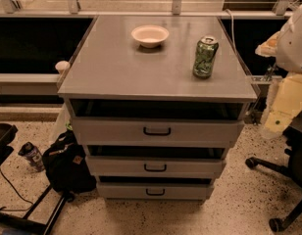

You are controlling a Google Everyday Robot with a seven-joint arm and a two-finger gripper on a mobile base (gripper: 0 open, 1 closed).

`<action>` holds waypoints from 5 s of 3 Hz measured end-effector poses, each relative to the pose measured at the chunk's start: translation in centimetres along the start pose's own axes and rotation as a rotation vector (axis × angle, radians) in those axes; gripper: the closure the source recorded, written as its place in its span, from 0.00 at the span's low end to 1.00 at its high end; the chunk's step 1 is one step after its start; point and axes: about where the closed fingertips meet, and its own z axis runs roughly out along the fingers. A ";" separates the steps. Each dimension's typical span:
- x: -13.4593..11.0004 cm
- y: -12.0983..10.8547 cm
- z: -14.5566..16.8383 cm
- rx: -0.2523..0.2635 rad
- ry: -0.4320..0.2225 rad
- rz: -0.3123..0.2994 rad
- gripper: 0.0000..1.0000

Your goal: Open middle drawer

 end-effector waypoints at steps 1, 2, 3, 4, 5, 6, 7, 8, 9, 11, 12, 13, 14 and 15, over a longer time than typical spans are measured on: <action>0.0 0.0 0.0 0.000 0.000 0.000 0.00; 3.3 0.7 3.9 -0.023 0.002 -0.006 0.00; 9.4 2.9 12.4 -0.113 0.006 -0.001 0.00; 14.8 6.0 21.8 -0.234 0.008 0.028 0.00; 18.3 8.9 30.5 -0.348 -0.040 0.065 0.00; 19.8 11.7 36.9 -0.437 -0.104 0.103 0.00; 19.4 13.9 41.5 -0.501 -0.166 0.114 0.00; 19.4 13.9 41.5 -0.501 -0.166 0.114 0.00; 19.1 12.8 41.7 -0.472 -0.195 0.106 0.00; 17.1 6.2 41.3 -0.238 -0.338 0.055 0.00; 15.3 3.7 40.8 -0.077 -0.475 0.065 0.00; 14.7 3.2 40.4 -0.041 -0.498 0.059 0.00; 14.7 3.3 41.3 -0.051 -0.515 0.065 0.00; 12.9 5.3 45.8 -0.090 -0.551 0.087 0.00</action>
Offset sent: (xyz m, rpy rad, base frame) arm -0.0077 -0.0903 -0.1696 0.0072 0.0972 0.0382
